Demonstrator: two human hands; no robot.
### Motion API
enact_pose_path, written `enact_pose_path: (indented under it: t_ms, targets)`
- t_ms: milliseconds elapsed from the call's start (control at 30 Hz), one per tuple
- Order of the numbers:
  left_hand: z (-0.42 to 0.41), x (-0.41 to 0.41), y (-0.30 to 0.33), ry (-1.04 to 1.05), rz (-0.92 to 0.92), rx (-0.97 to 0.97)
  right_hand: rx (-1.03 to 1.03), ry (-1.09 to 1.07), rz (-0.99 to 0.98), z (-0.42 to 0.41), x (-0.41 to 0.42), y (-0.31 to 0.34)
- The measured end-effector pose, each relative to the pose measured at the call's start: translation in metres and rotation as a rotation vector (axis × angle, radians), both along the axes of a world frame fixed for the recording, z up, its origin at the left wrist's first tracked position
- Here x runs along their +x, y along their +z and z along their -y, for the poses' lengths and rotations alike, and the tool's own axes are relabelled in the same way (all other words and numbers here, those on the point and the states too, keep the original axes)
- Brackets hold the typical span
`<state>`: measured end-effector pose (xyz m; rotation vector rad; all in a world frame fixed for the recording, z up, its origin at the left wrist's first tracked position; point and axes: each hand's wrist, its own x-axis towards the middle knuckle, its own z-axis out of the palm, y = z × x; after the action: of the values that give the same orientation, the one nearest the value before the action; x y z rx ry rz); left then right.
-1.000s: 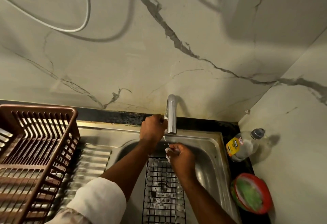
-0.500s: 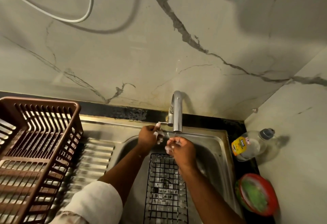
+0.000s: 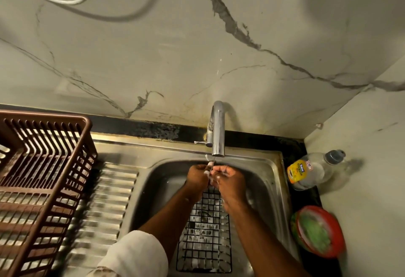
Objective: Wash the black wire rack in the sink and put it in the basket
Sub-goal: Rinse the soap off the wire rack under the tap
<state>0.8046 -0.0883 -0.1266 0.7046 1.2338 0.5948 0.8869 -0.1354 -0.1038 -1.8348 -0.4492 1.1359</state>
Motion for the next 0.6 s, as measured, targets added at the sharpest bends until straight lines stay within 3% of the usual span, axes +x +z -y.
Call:
enact_pose_path:
  t_ms: [300,467,600]
  targets:
    - [-0.009,0.012,-0.017,0.012,-0.025,0.009,0.004,-0.077,-0.011,-0.003,-0.005,-0.015]
    - [-0.008,0.019,-0.026,0.031,0.006,0.017,-0.049,-0.187,-0.157,0.009,-0.016,-0.02]
    - [-0.005,0.011,-0.025,0.033,-0.069,0.06,-0.066,-0.197,-0.253,0.006,-0.015,-0.02]
